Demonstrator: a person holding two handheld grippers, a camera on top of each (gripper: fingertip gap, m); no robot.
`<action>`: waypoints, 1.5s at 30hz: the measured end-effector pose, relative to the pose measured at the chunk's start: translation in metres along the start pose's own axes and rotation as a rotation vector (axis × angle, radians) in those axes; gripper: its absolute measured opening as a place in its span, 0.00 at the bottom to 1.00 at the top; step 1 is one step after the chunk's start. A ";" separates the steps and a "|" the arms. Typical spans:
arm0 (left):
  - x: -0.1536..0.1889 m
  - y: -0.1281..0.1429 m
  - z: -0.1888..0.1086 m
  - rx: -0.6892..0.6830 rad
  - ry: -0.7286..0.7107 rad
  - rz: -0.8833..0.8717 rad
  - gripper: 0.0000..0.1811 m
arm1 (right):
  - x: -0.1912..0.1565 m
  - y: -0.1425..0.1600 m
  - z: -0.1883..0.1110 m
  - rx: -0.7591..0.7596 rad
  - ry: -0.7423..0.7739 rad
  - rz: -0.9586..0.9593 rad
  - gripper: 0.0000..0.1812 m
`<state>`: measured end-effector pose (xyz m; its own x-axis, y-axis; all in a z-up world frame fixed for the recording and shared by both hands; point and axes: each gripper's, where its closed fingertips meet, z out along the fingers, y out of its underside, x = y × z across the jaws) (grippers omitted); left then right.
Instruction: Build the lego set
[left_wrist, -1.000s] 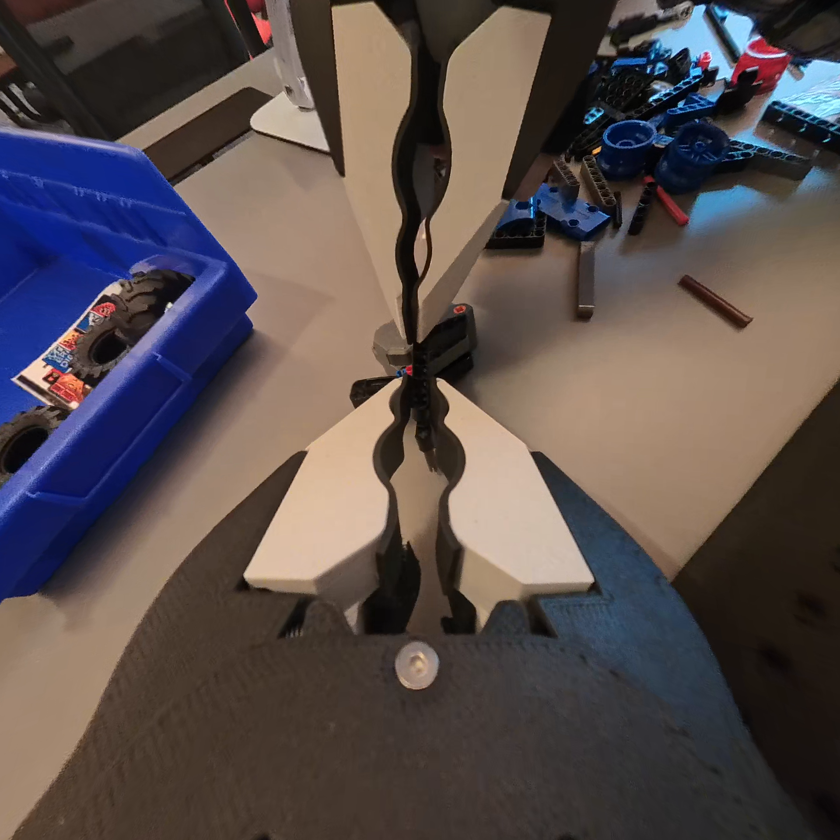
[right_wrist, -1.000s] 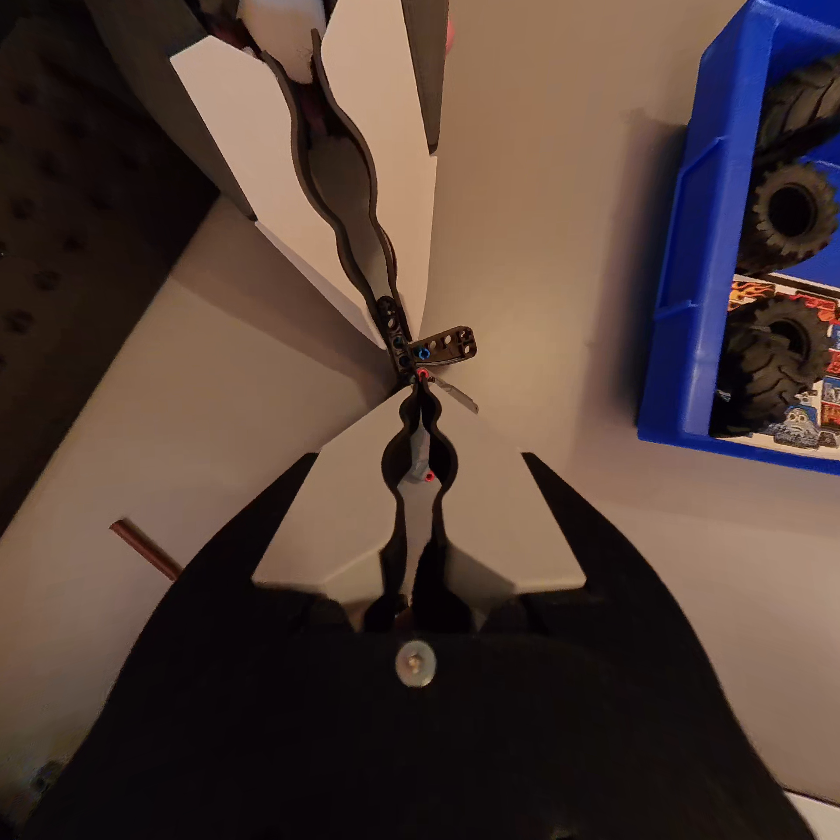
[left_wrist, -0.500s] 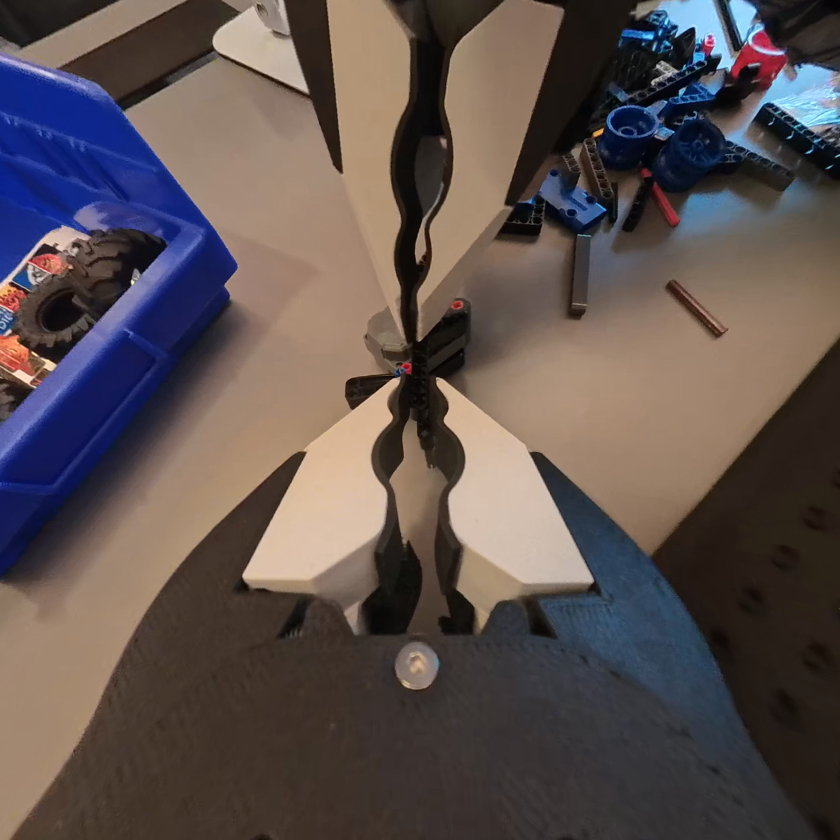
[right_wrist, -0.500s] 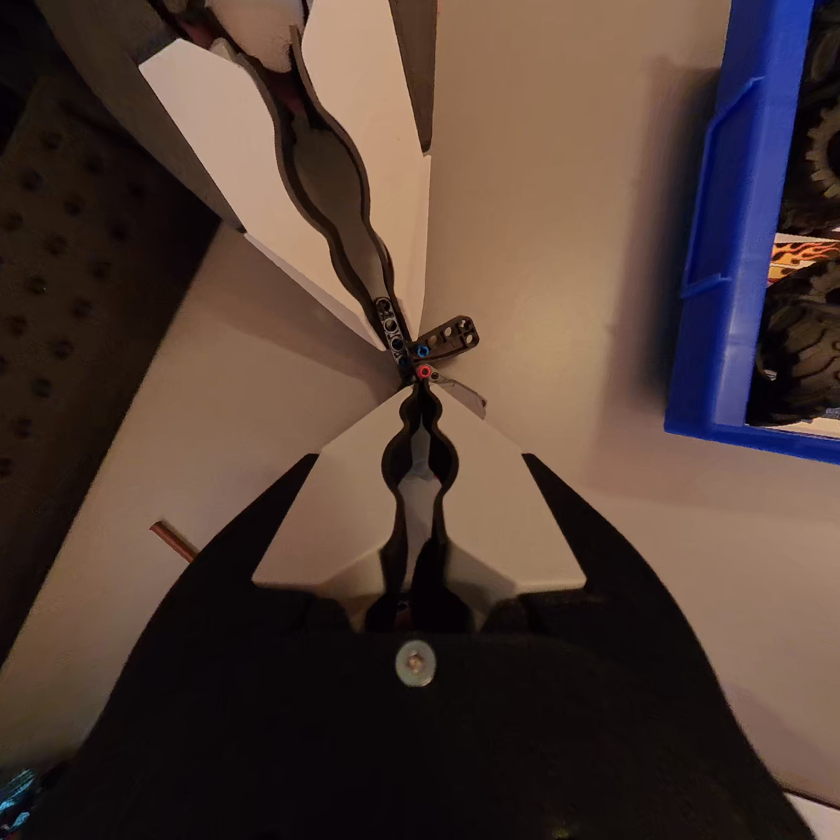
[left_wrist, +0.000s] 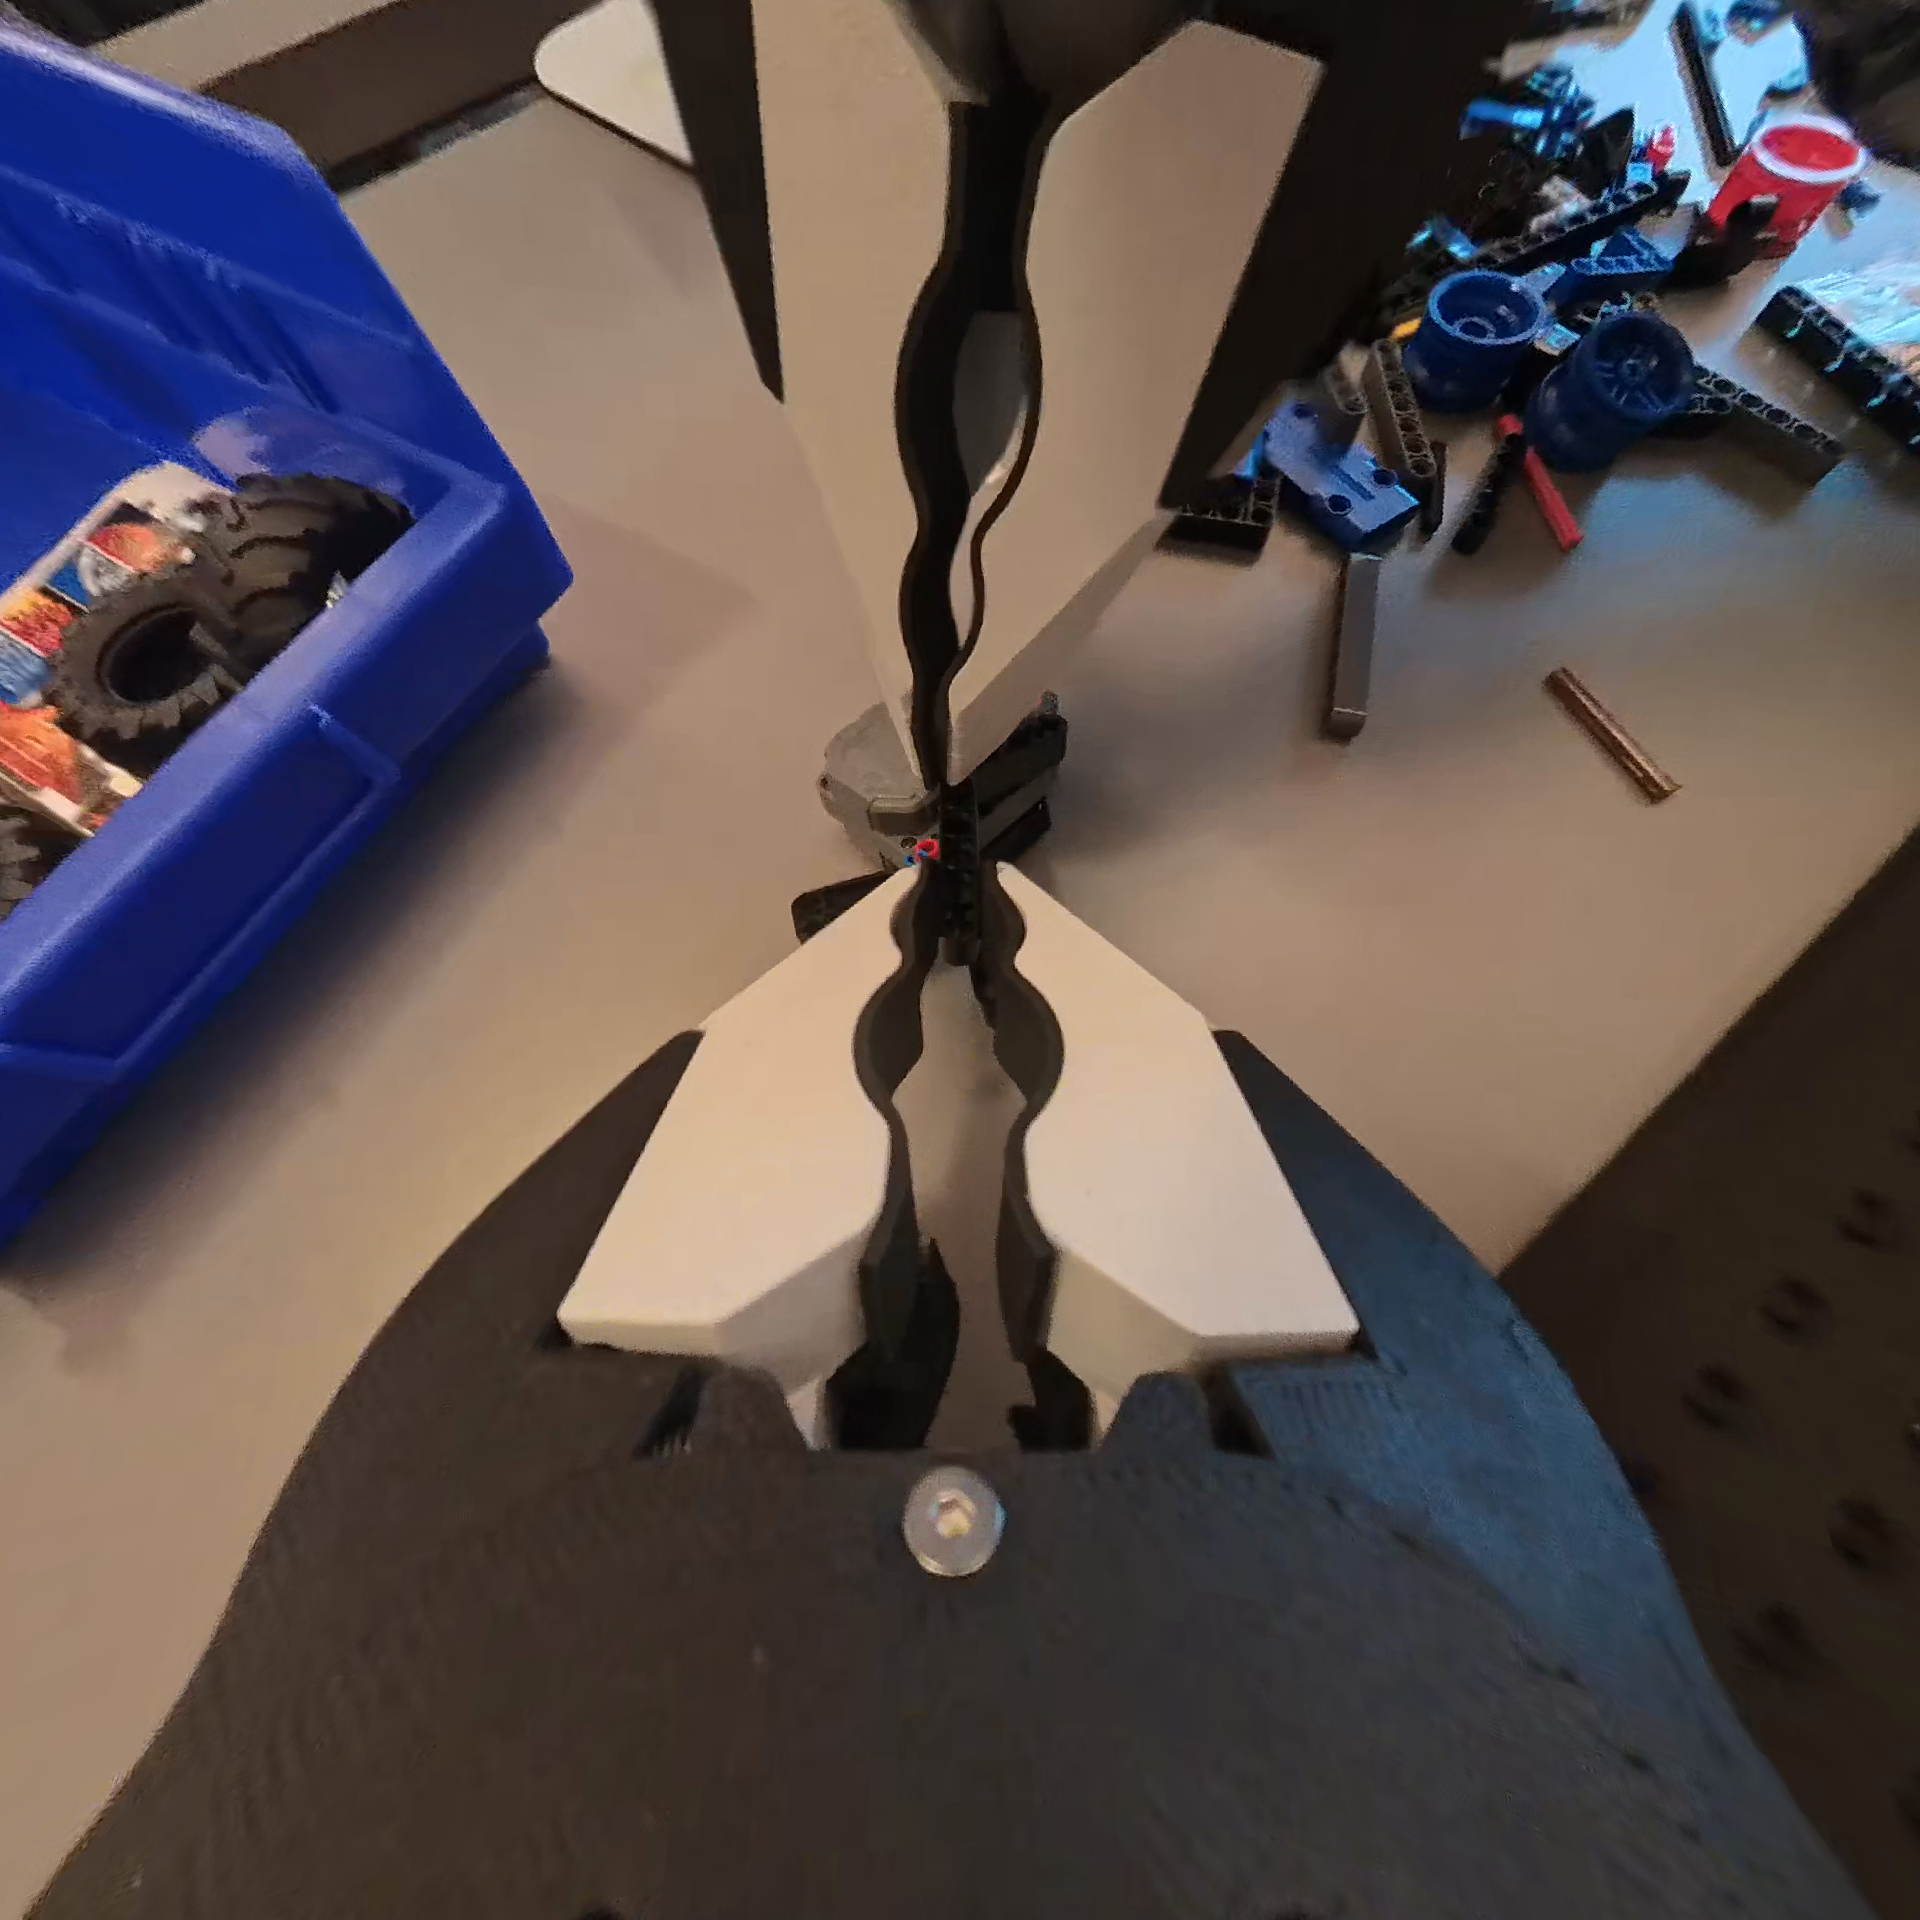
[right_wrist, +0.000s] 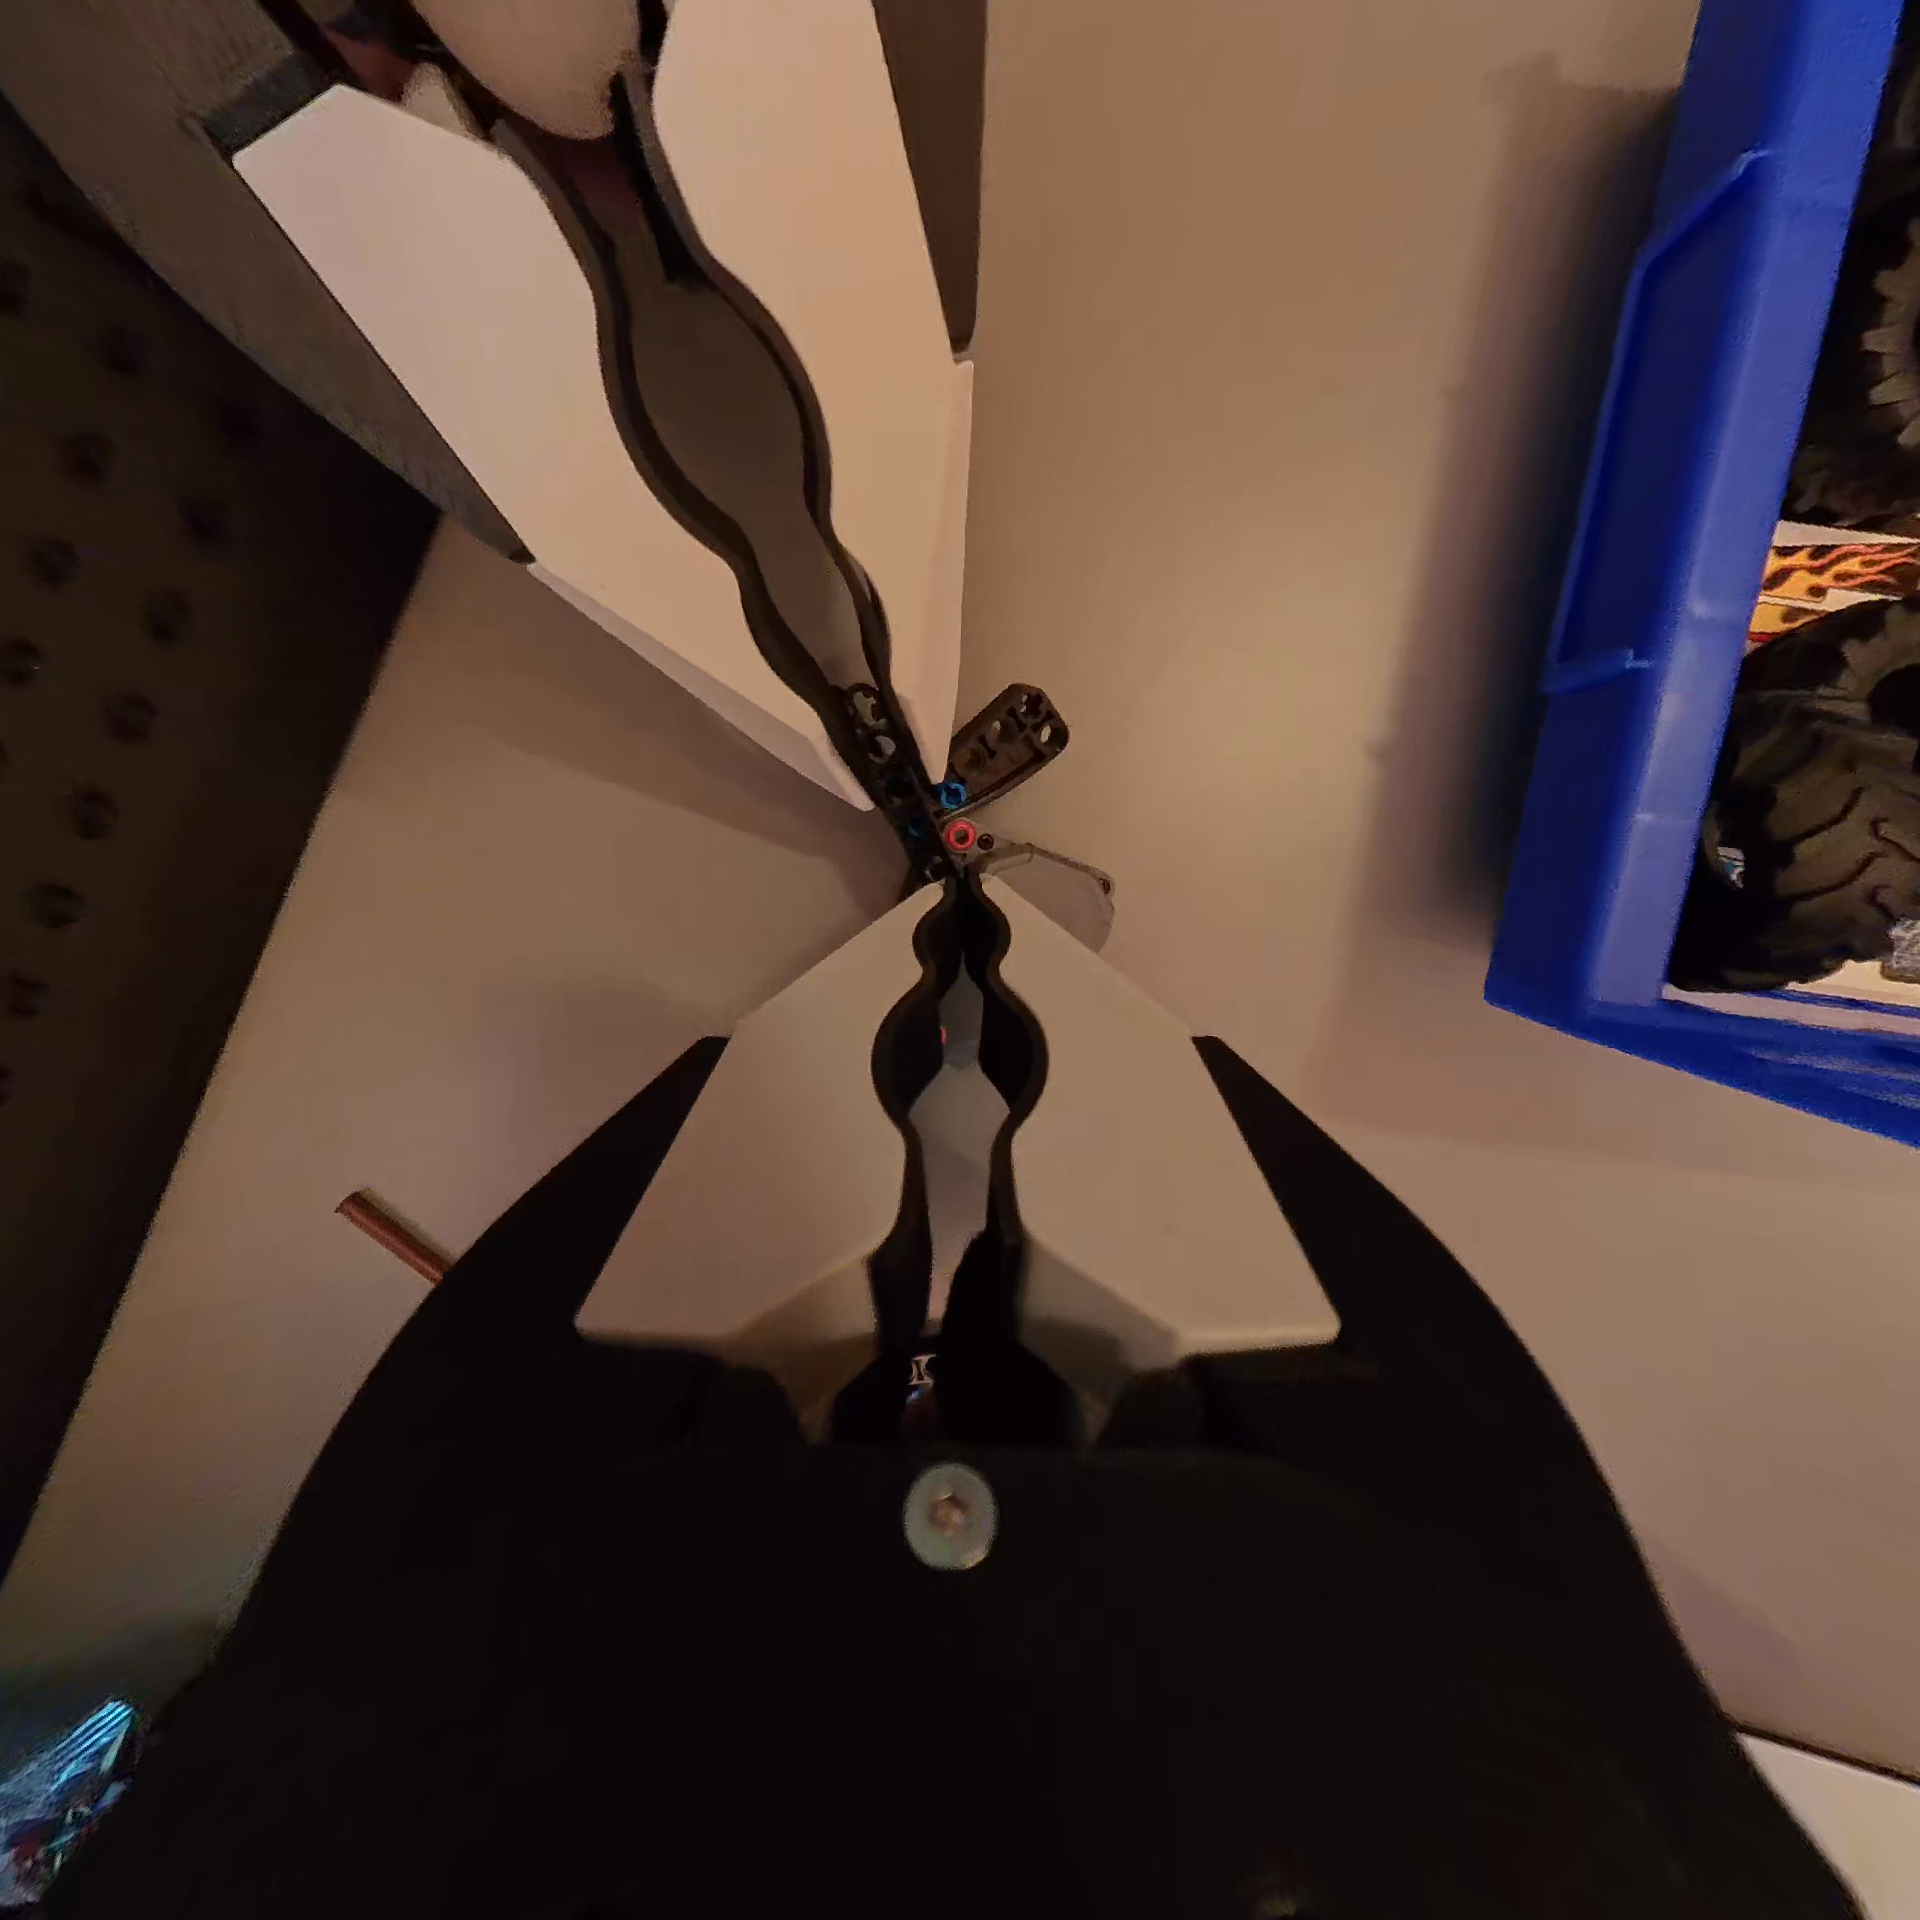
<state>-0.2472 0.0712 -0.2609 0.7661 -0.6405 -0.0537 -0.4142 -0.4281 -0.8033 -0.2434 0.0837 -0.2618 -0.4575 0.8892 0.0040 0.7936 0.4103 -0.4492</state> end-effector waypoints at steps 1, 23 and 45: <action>0.000 0.000 0.000 0.007 -0.006 0.009 0.03 | 0.000 0.000 0.000 0.009 -0.004 0.000 0.00; -0.006 0.015 -0.004 0.027 -0.140 0.037 0.24 | -0.002 -0.019 -0.007 0.119 0.006 -0.084 0.05; 0.016 0.022 -0.021 -0.077 -0.176 0.182 0.20 | -0.080 0.043 0.009 -0.049 -0.087 -0.116 0.12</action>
<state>-0.2546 0.0384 -0.2666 0.7460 -0.5941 -0.3009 -0.5845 -0.3675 -0.7234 -0.1763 0.0284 -0.2890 -0.5788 0.8151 -0.0253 0.7509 0.5205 -0.4065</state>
